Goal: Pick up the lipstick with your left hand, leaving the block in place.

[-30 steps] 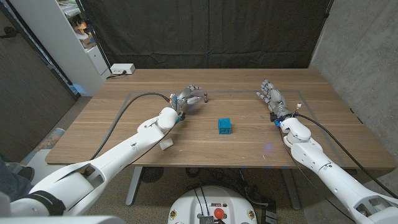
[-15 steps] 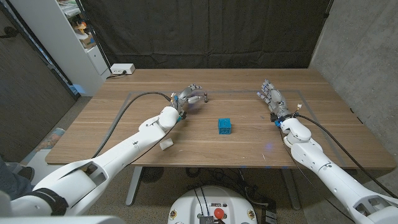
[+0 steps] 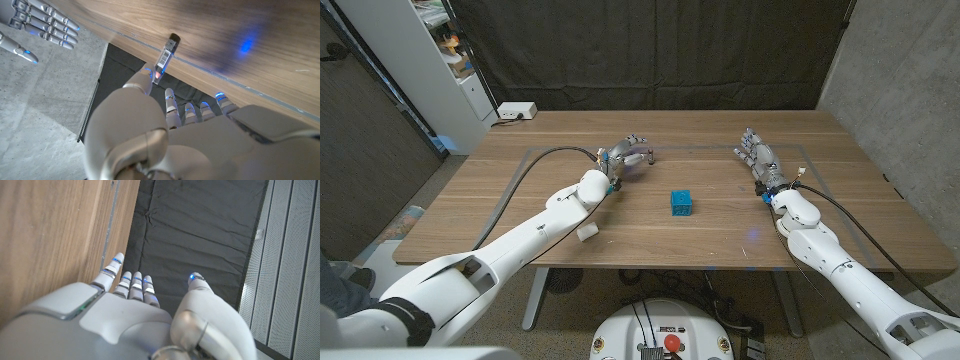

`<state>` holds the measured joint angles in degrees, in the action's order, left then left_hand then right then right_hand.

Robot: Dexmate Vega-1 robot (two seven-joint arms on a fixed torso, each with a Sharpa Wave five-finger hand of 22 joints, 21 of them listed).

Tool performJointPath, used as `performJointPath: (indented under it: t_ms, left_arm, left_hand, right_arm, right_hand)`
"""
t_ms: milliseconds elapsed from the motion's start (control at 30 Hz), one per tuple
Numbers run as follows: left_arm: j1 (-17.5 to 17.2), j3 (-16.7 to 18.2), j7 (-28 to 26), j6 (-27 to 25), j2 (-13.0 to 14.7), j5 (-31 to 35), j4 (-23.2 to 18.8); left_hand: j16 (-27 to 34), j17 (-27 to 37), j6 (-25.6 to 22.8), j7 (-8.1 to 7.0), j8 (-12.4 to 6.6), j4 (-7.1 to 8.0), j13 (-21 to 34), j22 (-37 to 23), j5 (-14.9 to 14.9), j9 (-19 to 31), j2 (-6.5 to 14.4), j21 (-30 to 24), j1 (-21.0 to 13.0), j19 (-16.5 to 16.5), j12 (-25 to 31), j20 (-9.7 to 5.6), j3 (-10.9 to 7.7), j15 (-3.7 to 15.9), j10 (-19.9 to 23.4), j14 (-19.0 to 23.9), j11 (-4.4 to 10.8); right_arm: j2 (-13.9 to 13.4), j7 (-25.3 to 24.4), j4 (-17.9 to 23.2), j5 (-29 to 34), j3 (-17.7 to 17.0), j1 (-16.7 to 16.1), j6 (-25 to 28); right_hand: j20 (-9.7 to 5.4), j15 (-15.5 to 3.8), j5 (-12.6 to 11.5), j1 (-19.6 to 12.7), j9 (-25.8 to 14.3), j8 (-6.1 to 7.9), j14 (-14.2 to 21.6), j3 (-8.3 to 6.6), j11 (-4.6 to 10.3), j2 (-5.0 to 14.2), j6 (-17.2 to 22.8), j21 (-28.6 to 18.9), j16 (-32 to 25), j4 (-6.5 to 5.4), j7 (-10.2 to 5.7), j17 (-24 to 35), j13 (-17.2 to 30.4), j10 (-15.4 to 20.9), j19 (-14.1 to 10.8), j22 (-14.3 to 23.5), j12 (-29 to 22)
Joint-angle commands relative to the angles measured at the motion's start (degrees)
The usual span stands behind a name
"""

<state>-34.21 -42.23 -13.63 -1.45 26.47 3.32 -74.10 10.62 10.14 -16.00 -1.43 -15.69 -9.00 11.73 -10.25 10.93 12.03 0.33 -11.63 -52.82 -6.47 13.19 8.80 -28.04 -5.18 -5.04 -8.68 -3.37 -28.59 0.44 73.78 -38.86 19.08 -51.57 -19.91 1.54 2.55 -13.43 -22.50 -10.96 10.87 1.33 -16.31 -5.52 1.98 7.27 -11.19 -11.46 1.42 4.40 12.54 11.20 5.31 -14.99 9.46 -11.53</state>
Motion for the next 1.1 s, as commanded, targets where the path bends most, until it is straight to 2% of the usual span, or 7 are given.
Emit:
performJointPath:
  t_ms: [33,333,633,1100]
  left_arm:
    - [0.58,-0.47,0.00,-0.13,-0.54,0.07,0.87]
    - [0.55,-0.32,-0.52,-0.23,-0.75,-0.17,1.21]
    - [1.36,-0.90,0.25,-0.27,-0.99,-0.05,2.13]
    - [2.16,-1.48,-0.32,0.01,-2.45,-0.07,4.03]
  left_hand:
    - [0.25,0.15,-0.39,0.01,-0.11,-0.06,0.06,-0.23,-0.06,0.17,0.17,0.07,-0.75,0.02,0.50,0.24,0.12,-0.04,0.24,0.42,0.20]
    - [0.32,0.14,-1.15,0.10,-0.27,-0.03,0.05,-0.23,-0.07,0.18,0.27,0.00,-0.90,0.22,0.66,0.25,0.28,-0.13,0.74,0.71,0.20]
    - [0.22,0.12,-2.23,-0.08,-0.49,-0.05,0.03,-0.22,-0.07,0.20,0.39,0.02,-1.14,0.22,0.91,-0.24,0.50,0.66,1.54,0.57,0.76]
    - [0.33,0.09,-3.04,-0.03,-0.58,-0.13,0.01,-0.21,0.03,0.22,0.37,0.00,-1.49,0.33,1.07,-0.22,0.72,0.58,2.18,1.02,1.04]
  right_arm:
    - [0.42,0.24,-1.09,-0.29,-0.08,0.41,-0.20]
    - [0.66,0.59,-1.86,-0.27,0.09,0.90,-0.25]
    - [0.89,0.80,-2.44,-0.20,0.25,1.38,-0.28]
    - [0.93,0.74,-2.97,-0.31,-0.01,1.56,-0.50]
  right_hand:
    - [0.38,0.33,-0.06,-0.15,-0.03,0.43,-0.11,-0.03,-0.19,0.45,0.12,0.24,-0.25,0.23,-0.27,-0.09,0.01,0.14,-0.34,0.31,0.10]
    - [0.41,0.36,-0.06,-0.11,-0.03,0.43,-0.13,-0.02,-0.25,0.50,0.12,0.25,-0.25,0.26,-0.32,-0.10,0.01,0.13,-0.31,0.31,0.09]
    - [0.41,0.36,-0.06,-0.06,-0.03,0.43,-0.10,0.00,-0.21,0.53,0.13,0.25,-0.28,0.29,-0.35,-0.10,0.01,0.09,-0.30,0.31,0.11]
    - [0.45,0.38,-0.05,-0.03,-0.04,0.44,-0.15,0.04,-0.15,0.53,0.16,0.25,-0.26,0.38,-0.41,-0.13,0.01,0.14,-0.30,0.31,0.08]
